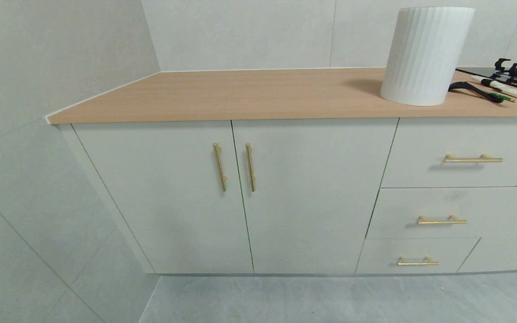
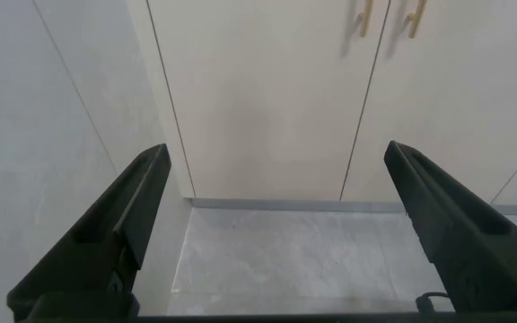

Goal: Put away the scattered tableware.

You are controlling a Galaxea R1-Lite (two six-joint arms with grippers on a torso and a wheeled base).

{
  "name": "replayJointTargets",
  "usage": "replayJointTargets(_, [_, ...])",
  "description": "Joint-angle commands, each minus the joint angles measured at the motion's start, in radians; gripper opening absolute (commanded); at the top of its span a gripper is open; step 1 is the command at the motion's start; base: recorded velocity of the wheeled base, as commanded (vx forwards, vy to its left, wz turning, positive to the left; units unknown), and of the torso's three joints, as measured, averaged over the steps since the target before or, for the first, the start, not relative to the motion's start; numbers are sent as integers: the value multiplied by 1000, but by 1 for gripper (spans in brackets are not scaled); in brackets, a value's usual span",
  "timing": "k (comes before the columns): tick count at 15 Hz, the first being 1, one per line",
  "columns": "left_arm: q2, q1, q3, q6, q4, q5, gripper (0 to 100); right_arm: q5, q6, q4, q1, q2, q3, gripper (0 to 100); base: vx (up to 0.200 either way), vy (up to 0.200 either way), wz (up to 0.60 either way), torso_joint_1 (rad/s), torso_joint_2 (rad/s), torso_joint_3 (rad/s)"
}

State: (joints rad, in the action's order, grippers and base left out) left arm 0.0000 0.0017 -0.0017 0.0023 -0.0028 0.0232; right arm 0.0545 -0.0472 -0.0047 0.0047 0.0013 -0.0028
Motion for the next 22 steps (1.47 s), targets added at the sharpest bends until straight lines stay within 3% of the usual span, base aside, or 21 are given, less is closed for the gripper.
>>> replayJointTargets(1, [0,0,2,1,0,0,100,1,3,5,0,-1,3,100,0,0,0,0,0,0])
replayJointTargets(14, [0,0,2,-4,4,-2,100,2,21,5,0,-1,1,100,0,0,0,0,0,0])
replayJointTargets(22, [0,0,2,-5,3,-3,100,2,23,3,0,-1,3,100,0,-200,0,1,4,2])
